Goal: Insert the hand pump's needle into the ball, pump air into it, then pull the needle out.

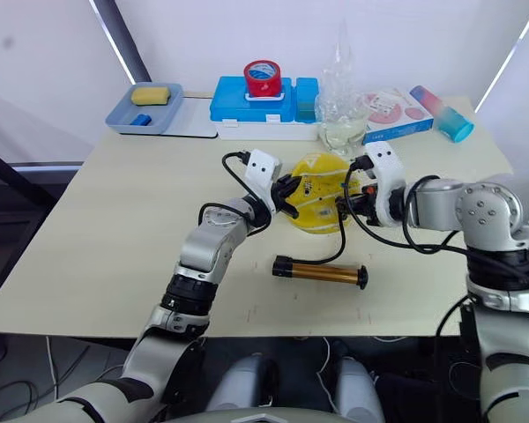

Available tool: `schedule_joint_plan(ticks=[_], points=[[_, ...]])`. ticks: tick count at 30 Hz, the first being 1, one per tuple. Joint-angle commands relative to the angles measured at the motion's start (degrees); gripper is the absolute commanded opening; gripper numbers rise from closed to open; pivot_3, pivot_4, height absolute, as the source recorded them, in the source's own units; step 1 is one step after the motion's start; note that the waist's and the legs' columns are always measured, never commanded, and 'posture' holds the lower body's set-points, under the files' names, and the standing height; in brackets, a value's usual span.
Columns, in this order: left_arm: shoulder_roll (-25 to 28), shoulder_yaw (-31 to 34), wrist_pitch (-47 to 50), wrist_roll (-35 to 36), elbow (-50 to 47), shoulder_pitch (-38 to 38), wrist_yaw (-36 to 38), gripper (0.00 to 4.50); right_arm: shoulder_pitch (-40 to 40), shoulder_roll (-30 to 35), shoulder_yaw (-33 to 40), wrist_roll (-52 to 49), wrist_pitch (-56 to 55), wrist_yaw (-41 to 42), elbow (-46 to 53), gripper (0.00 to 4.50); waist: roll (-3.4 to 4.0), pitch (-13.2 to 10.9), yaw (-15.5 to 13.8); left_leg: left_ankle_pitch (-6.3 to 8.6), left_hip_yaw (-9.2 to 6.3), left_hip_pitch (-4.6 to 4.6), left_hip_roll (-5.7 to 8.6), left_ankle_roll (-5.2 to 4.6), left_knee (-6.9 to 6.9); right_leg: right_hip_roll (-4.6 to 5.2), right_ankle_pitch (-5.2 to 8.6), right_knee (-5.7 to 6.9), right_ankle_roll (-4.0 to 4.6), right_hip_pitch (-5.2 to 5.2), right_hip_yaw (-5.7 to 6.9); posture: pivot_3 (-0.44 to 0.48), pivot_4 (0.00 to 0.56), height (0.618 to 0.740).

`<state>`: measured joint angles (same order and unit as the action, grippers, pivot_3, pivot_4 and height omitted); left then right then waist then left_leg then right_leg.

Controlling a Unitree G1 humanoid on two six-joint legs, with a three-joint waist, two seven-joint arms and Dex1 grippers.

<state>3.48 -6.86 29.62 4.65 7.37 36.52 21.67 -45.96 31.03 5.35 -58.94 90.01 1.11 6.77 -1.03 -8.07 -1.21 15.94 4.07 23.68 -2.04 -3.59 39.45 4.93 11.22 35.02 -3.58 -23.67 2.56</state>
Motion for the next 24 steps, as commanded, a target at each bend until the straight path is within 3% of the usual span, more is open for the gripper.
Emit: schedule_joint_plan(ticks=[1,11,24], points=[[-0.21,-1.09,1.14,0.17,0.48,-0.18,0.33,0.03,-2.3,-2.04,1.79,2.67,2.49,-0.71,-2.47,0.27,0.01,0.0,0.04,-0.02,0.02,0.0,0.01,0.04,0.0,0.0,0.0,0.0,0.0,0.0,0.0,0.0,0.15,0.737],[-0.35,-0.54,2.44,0.78,-0.49,-0.79,0.06,0.03,-6.69,-6.61,-0.88,11.17,2.49,1.84,-8.35,0.27,0.08,0.05,0.37,-0.01,0.0,-0.04,0.11,0.01,0.0,-0.01,-0.01,0.06,-0.01,0.0,0.0,0.0,0.15,0.737],[-0.51,-0.41,3.87,1.81,-1.09,-1.03,0.01,0.03,-6.74,-9.21,-6.42,19.78,1.07,8.22,-8.8,0.27,0.11,0.06,0.43,-0.02,-0.01,-0.05,0.12,0.03,-0.01,-0.01,-0.01,0.05,-0.02,0.0,0.02,0.0,0.15,0.737]])
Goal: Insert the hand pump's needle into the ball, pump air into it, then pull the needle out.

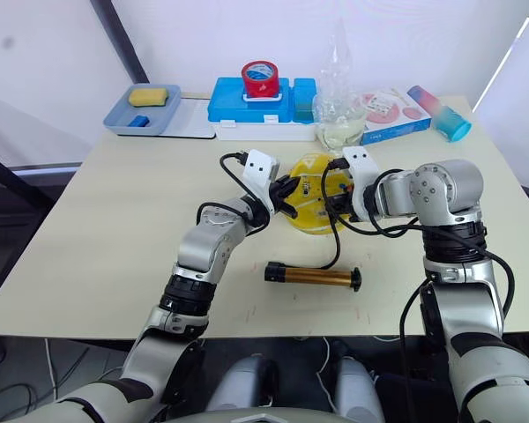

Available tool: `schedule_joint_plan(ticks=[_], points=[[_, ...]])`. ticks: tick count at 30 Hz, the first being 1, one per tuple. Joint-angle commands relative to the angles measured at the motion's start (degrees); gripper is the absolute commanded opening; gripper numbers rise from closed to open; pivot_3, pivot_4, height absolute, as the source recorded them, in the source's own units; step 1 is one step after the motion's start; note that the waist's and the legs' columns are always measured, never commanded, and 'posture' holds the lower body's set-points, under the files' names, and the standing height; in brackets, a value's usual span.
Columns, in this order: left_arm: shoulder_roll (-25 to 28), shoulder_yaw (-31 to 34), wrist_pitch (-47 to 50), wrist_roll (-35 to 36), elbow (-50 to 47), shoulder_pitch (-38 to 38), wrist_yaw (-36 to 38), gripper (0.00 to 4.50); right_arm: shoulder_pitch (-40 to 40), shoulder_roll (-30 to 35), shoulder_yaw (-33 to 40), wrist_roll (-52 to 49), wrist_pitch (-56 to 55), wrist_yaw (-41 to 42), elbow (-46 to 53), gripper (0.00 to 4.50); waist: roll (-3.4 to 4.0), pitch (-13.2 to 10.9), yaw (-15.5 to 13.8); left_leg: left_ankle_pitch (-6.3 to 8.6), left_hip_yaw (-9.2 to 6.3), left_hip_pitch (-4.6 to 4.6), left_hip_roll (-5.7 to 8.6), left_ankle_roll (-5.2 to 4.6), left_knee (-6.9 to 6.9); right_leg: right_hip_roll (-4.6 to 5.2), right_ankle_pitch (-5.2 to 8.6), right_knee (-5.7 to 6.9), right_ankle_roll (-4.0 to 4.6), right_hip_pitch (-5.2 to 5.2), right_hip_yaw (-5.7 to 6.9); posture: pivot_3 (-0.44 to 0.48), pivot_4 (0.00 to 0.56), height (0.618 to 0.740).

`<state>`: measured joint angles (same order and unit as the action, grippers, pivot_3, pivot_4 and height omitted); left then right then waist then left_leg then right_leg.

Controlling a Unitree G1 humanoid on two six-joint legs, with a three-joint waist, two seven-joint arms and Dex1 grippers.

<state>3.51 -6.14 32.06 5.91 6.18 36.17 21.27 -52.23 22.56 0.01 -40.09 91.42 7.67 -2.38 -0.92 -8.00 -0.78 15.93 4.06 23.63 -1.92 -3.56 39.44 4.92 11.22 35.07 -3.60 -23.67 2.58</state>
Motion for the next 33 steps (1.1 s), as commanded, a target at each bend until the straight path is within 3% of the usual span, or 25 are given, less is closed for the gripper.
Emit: schedule_joint_plan(ticks=[1,33], points=[[-0.49,-1.09,1.49,0.58,0.09,-0.68,0.41,0.03,-0.46,-0.95,-1.08,1.58,-0.48,1.88,0.25,0.27,0.0,0.0,0.01,0.0,0.0,0.0,0.0,0.0,0.0,0.0,0.0,0.0,0.0,0.0,0.0,0.0,0.15,0.737],[0.09,-1.28,1.7,0.95,-0.16,-1.16,0.61,0.03,0.22,-3.44,-1.73,13.47,-1.04,7.72,-2.96,0.27,0.06,0.05,0.09,-0.02,-0.01,-0.01,0.0,0.04,-0.01,0.0,0.0,-0.01,0.0,0.0,0.0,0.0,0.15,0.737]])
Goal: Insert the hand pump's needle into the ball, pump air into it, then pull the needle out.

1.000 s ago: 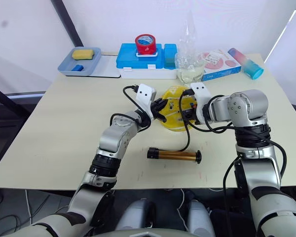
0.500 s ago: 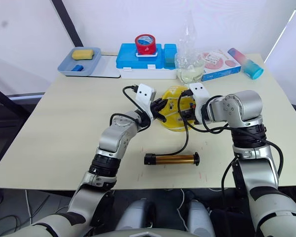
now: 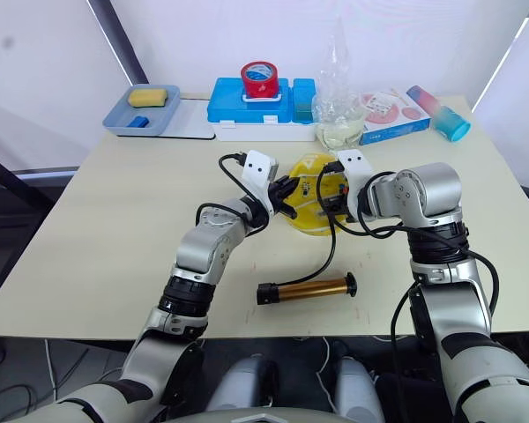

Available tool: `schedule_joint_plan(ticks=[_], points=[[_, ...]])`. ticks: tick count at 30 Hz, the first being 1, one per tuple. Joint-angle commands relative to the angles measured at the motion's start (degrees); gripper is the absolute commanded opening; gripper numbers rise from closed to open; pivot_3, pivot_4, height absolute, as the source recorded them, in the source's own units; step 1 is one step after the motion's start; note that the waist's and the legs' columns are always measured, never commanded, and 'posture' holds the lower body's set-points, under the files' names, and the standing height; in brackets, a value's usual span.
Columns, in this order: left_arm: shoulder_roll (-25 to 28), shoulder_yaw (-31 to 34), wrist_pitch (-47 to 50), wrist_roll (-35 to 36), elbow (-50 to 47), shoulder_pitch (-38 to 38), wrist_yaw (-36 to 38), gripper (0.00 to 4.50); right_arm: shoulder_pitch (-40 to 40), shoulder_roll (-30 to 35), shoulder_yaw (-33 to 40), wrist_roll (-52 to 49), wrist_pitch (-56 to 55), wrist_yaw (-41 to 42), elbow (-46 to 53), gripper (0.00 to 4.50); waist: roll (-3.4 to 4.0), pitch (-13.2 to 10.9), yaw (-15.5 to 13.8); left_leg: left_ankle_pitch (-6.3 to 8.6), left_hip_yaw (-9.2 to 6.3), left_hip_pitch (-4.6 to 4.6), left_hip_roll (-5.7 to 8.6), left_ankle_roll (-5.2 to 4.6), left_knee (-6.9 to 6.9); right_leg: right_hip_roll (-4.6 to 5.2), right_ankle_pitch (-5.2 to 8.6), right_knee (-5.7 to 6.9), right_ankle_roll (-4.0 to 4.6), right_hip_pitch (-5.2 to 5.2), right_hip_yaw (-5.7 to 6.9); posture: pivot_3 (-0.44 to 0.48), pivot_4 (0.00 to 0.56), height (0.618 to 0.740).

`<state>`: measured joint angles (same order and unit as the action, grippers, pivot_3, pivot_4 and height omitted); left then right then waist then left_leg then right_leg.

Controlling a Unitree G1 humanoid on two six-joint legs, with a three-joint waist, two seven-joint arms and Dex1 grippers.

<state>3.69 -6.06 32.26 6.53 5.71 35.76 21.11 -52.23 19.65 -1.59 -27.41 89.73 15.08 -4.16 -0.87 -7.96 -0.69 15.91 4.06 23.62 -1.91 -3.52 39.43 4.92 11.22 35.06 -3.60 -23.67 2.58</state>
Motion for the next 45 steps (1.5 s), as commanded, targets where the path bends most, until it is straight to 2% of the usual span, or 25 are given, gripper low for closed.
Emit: schedule_joint_plan(ticks=[1,21,34,45], points=[[-0.08,-1.38,1.48,0.35,0.33,-0.72,0.83,0.03,0.24,-0.58,-0.13,0.99,0.58,0.37,-1.28,0.27,0.01,0.01,0.01,0.0,0.0,0.0,0.0,0.0,0.0,0.0,0.0,0.0,0.0,0.0,0.0,0.0,0.15,0.737],[1.01,-4.83,2.32,2.01,-1.03,-2.33,6.35,0.03,-3.62,-3.27,-3.47,5.58,-3.97,2.82,-8.03,0.27,0.06,0.35,0.93,0.02,-0.04,-0.09,-0.01,-0.03,-0.02,0.0,0.0,0.0,0.0,0.05,-0.02,0.0,0.15,0.737],[1.51,-4.36,3.73,2.71,1.05,-2.77,8.46,0.03,-9.26,-7.34,-1.34,8.37,-7.73,2.83,-16.75,0.27,0.08,0.46,1.68,0.03,0.11,-0.7,-0.19,-0.02,-0.12,0.0,0.14,0.45,0.23,0.24,-0.27,0.0,0.15,0.737],[1.22,-4.02,4.3,2.58,1.35,-3.52,8.7,0.03,-9.86,-11.09,-0.52,10.56,-11.04,2.64,-20.72,0.27,0.0,0.7,2.05,0.03,0.13,-0.78,-0.24,-0.01,-0.21,0.01,0.22,0.53,0.38,0.23,-0.29,0.0,0.15,0.737]])
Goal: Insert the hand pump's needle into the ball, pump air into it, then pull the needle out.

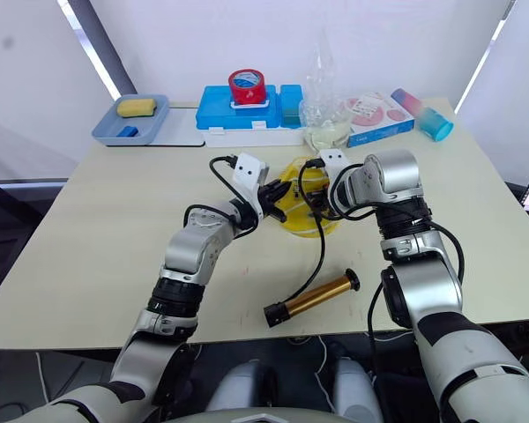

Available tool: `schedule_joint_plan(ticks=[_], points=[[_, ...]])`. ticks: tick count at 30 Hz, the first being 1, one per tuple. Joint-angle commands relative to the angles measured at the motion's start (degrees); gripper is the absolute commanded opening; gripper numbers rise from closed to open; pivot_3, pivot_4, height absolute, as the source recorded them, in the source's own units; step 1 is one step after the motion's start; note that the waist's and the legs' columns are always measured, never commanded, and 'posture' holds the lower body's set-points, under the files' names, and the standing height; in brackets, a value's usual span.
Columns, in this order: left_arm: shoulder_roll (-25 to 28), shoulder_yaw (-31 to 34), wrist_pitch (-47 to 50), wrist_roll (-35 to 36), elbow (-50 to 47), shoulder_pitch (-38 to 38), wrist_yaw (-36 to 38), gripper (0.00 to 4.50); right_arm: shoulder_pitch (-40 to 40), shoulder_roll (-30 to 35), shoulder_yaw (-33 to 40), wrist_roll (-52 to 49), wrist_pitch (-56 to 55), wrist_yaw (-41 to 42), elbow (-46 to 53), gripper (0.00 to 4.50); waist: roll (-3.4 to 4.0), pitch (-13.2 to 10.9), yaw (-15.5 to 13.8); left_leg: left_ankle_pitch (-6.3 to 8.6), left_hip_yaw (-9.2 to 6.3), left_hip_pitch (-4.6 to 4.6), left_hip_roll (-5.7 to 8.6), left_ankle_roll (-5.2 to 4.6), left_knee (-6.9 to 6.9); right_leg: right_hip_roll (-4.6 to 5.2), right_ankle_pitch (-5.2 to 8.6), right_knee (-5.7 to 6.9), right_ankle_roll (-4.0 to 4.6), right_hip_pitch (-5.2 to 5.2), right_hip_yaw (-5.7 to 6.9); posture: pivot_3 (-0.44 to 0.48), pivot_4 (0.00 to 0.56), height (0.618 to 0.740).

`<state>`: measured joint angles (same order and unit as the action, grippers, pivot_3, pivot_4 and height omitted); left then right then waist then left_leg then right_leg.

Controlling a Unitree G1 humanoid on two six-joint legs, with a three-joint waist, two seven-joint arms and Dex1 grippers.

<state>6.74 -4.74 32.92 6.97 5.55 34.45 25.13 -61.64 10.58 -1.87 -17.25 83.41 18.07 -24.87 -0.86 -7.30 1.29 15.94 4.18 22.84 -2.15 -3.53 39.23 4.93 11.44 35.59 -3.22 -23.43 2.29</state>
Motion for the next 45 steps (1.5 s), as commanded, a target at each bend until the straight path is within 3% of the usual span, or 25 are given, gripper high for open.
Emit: schedule_joint_plan(ticks=[1,18,20,22,26,38,45], points=[[-1.87,-5.34,3.64,2.11,1.53,-2.26,4.68,0.03,-0.1,-2.06,-0.36,0.44,-4.65,-0.06,0.32,0.27,-0.03,0.09,0.18,0.0,0.0,0.0,0.0,0.0,0.0,0.0,0.0,0.0,0.0,0.0,0.0,0.0,0.15,0.737],[-1.54,-3.96,1.41,1.06,5.53,-0.96,4.57,0.03,5.57,2.08,-2.41,0.68,-1.83,2.51,9.49,0.27,-0.03,0.17,0.03,0.01,-0.04,0.02,0.0,0.01,-0.06,0.17,0.03,-0.05,0.04,-0.06,0.04,0.0,0.15,0.737],[-1.63,-3.82,1.09,0.95,5.82,-0.85,4.37,0.0,5.63,2.4,-2.46,0.8,-2.13,2.61,9.68,1.31,-0.02,0.16,-0.18,0.01,-0.04,0.02,0.0,0.01,-0.06,0.18,0.03,-0.06,0.04,-0.08,0.04,0.0,0.15,0.737],[-1.75,-3.72,0.9,0.8,6.03,-0.75,4.34,0.0,5.61,2.82,-2.7,0.84,-2.43,2.89,9.91,2.03,0.08,0.1,-0.69,0.01,-0.04,0.1,0.01,0.01,-0.06,0.21,0.03,-0.06,0.05,-0.16,0.06,0.0,0.15,0.737],[-1.76,-3.1,0.28,0.42,6.62,-0.61,4.08,0.0,6.61,4.15,-3.12,0.6,-1.92,3.24,12.07,4.13,0.09,0.1,-0.89,0.02,-0.06,0.25,0.04,0.0,-0.14,0.27,0.03,-0.22,0.05,-0.22,0.12,0.0,0.15,0.737],[-1.62,-2.38,-1.59,0.12,9.14,0.29,3.0,0.0,13.03,8.78,-3.44,-1.24,-4.14,4.59,23.28,4.13,0.14,0.1,-2.14,0.02,-0.3,0.73,0.13,-0.02,-0.13,0.44,0.02,-0.58,0.02,-0.34,0.54,0.0,0.15,0.737],[-1.65,-2.36,-2.19,0.21,9.94,0.7,2.63,0.0,19.43,13.42,-4.83,-1.77,-11.25,7.39,32.57,4.13,0.19,0.06,-2.36,0.02,-0.62,0.99,0.35,-0.03,-0.1,0.53,0.02,-0.74,-0.01,-0.31,0.84,0.0,0.15,0.737]])
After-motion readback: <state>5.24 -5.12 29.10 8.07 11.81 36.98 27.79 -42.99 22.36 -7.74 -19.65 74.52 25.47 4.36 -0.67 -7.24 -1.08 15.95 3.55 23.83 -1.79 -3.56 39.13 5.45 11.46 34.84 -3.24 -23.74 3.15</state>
